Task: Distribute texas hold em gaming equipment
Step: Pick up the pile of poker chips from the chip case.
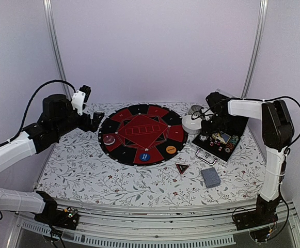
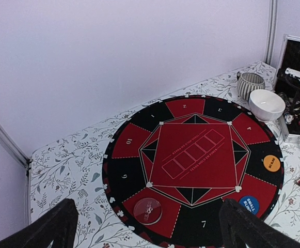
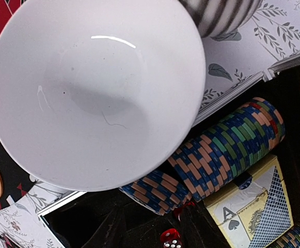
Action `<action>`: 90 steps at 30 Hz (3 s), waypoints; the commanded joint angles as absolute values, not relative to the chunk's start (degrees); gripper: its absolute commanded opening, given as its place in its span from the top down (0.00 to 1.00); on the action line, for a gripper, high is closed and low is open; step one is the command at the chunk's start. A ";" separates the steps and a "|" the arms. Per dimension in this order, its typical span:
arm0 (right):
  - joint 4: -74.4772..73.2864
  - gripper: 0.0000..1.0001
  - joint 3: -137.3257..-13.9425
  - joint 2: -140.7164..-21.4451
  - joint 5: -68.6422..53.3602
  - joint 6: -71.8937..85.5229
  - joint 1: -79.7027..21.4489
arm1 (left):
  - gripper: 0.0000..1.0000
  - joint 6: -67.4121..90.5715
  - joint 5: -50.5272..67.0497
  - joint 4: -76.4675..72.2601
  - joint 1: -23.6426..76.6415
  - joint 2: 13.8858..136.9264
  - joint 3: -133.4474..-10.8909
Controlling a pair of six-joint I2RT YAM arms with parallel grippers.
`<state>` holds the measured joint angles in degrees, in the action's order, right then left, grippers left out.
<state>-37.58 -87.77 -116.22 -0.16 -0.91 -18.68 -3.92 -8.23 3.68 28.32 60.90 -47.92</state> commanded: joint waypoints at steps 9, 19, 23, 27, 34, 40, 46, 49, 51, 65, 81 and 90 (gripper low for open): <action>-35.37 0.61 -86.40 -119.41 -0.05 -2.49 -18.55 | 0.02 -4.65 -8.09 2.37 27.80 61.35 -47.37; -30.21 0.53 -86.17 -119.90 -2.71 -4.13 -18.56 | 0.02 -4.75 -7.98 2.46 27.69 61.36 -47.37; -28.35 0.56 -84.76 -118.75 -6.77 -4.51 -18.65 | 0.02 -4.81 -7.83 2.43 27.74 61.44 -47.34; -26.41 0.60 -81.09 -115.73 -12.16 -5.09 -18.89 | 0.02 -4.77 -7.82 2.46 27.70 61.44 -47.33; -23.64 0.61 -75.66 -110.55 -14.70 -4.43 -19.03 | 0.02 -4.74 -7.24 2.44 27.69 61.60 -47.37; -24.38 0.61 -77.24 -112.14 -9.92 -4.31 -18.98 | 0.02 -4.77 -7.18 2.45 27.69 61.69 -47.29; -24.92 0.56 -77.70 -111.89 -7.81 -5.39 -18.94 | 0.02 -4.88 -7.09 2.45 27.70 61.87 -47.29; -24.89 0.53 -78.24 -112.71 -9.56 -6.48 -18.90 | 0.02 -4.89 -6.79 2.47 27.69 61.96 -47.29; -24.51 0.51 -78.44 -113.37 -10.97 -7.95 -18.83 | 0.02 -4.92 -6.77 2.44 27.70 61.97 -47.29; -21.14 0.42 -77.88 -115.31 -26.69 -14.67 -14.47 | 0.02 -5.32 -7.37 2.46 27.68 62.48 -47.15; -19.96 0.36 -77.88 -118.65 -34.39 -18.08 -12.67 | 0.02 -5.69 -6.98 2.24 27.71 62.82 -47.04; -22.50 0.38 -78.60 -119.60 -37.87 -19.32 -12.66 | 0.02 -5.72 -6.83 2.29 27.69 62.93 -47.02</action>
<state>-21.15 -77.58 -118.91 -34.87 -17.82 -12.45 -4.95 -6.94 3.68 28.32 62.70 -47.83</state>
